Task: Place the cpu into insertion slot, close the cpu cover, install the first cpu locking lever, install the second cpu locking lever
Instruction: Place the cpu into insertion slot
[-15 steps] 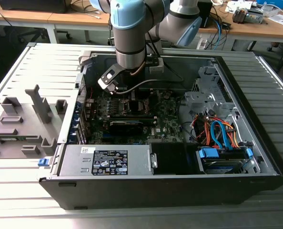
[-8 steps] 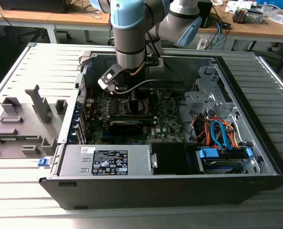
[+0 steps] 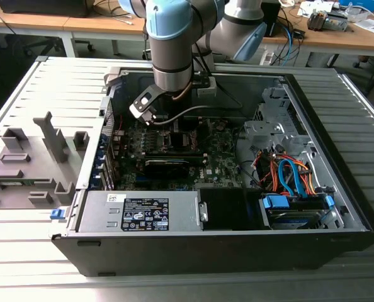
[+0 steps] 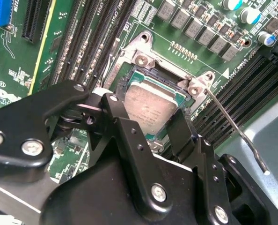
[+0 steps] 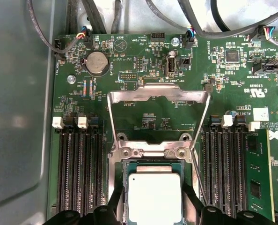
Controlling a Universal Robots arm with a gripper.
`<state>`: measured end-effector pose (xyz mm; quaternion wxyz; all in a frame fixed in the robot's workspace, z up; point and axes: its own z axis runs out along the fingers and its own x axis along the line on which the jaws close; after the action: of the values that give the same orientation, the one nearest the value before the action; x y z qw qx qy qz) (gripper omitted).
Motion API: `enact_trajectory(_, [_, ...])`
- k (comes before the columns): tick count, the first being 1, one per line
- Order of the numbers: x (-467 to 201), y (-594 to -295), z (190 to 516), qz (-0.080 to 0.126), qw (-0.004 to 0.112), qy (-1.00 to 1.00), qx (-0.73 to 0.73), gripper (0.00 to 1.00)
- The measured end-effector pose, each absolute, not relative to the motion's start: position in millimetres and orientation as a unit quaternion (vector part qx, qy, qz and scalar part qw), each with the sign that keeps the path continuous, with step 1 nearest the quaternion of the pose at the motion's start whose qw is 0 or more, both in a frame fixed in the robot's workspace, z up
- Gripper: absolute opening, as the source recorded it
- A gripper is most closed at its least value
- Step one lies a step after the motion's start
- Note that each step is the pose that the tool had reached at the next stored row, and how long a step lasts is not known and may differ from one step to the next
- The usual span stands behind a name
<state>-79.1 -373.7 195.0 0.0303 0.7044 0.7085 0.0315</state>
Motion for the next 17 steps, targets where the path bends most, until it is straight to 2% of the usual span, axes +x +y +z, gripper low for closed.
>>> enact_trajectory(17, [-79, -374, 208, 0.032, 0.03, 0.708, 0.704, 0.61])
